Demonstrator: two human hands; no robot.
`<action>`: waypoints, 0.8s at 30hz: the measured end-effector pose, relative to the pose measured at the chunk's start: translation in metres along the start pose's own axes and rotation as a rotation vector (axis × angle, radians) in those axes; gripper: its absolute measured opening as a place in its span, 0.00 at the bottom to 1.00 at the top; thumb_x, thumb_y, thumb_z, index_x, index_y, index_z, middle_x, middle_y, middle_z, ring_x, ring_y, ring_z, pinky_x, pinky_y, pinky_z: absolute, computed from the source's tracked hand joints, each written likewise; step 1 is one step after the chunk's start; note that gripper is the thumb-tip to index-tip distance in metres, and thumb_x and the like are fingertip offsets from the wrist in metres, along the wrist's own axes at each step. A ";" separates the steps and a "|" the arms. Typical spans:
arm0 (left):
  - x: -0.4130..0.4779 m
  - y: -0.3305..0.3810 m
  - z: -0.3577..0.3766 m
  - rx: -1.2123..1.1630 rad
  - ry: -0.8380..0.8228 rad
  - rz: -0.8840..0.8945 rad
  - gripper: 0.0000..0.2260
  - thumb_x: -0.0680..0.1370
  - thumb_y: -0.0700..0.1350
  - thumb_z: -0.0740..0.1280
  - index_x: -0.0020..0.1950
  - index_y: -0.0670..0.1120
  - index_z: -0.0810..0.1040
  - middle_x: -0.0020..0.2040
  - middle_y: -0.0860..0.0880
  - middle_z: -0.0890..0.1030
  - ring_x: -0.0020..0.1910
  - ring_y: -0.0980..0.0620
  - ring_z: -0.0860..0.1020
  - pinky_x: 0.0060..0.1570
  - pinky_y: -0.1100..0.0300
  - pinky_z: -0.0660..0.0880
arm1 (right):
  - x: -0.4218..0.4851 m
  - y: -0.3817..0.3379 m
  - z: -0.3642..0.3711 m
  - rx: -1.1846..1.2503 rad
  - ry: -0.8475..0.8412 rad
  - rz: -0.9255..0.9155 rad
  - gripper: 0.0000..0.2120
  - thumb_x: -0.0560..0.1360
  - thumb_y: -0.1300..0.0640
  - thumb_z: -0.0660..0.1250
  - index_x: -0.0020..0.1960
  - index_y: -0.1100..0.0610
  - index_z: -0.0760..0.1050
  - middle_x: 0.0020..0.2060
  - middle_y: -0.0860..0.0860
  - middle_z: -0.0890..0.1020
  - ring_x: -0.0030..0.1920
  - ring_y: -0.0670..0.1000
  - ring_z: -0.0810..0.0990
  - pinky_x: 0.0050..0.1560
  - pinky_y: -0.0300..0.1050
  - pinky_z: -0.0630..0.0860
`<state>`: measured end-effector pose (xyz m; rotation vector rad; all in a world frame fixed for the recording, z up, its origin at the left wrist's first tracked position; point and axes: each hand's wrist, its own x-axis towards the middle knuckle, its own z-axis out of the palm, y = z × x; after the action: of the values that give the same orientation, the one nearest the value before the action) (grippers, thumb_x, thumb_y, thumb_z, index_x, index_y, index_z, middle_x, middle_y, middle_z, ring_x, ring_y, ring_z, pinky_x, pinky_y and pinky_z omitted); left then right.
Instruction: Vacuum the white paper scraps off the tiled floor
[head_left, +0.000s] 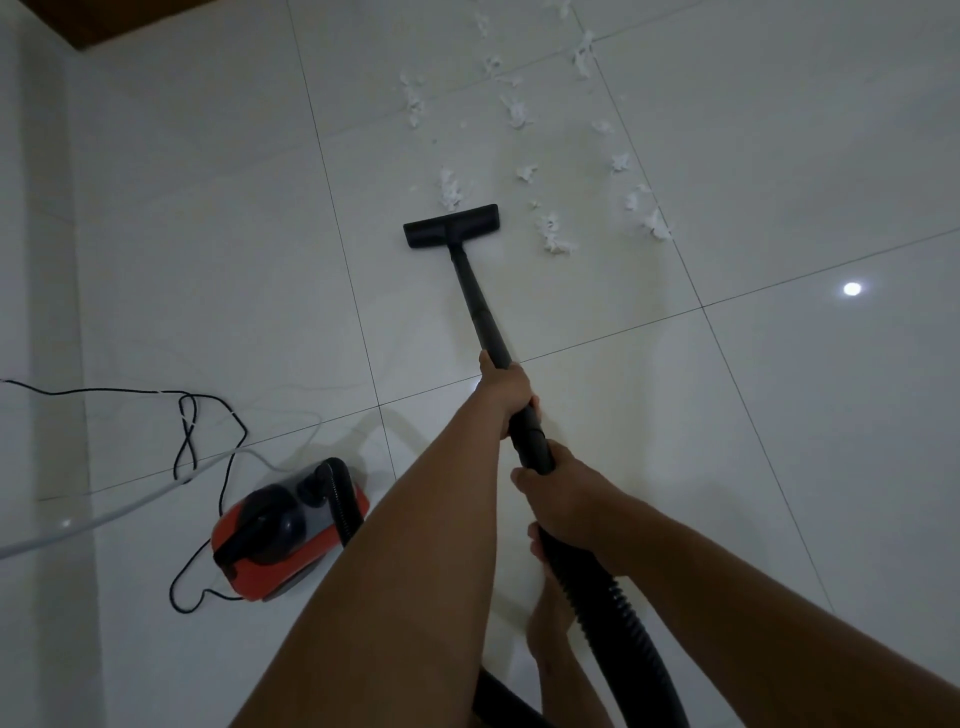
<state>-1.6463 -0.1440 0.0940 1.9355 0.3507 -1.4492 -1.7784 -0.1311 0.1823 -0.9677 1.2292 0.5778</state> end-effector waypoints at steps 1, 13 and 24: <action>0.001 0.000 0.000 -0.008 -0.002 -0.004 0.28 0.87 0.49 0.54 0.82 0.63 0.44 0.36 0.46 0.73 0.29 0.54 0.73 0.24 0.63 0.76 | 0.001 0.000 0.000 -0.002 -0.001 -0.004 0.21 0.84 0.50 0.60 0.76 0.44 0.63 0.37 0.56 0.77 0.28 0.51 0.78 0.28 0.43 0.79; 0.004 0.026 -0.001 -0.048 -0.026 -0.041 0.28 0.87 0.48 0.54 0.82 0.65 0.44 0.37 0.45 0.74 0.29 0.54 0.72 0.31 0.59 0.76 | -0.002 -0.029 -0.010 -0.058 0.011 -0.002 0.21 0.84 0.51 0.60 0.76 0.45 0.61 0.36 0.57 0.77 0.25 0.51 0.76 0.24 0.41 0.76; 0.018 0.041 -0.009 -0.036 -0.007 -0.025 0.28 0.86 0.45 0.54 0.82 0.63 0.47 0.37 0.45 0.74 0.30 0.52 0.72 0.39 0.55 0.77 | 0.006 -0.049 -0.007 -0.143 0.033 -0.068 0.22 0.85 0.53 0.60 0.78 0.48 0.61 0.42 0.55 0.78 0.31 0.49 0.76 0.18 0.32 0.69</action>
<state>-1.6099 -0.1710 0.0937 1.9033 0.3963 -1.4553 -1.7409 -0.1621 0.1912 -1.1390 1.1911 0.6040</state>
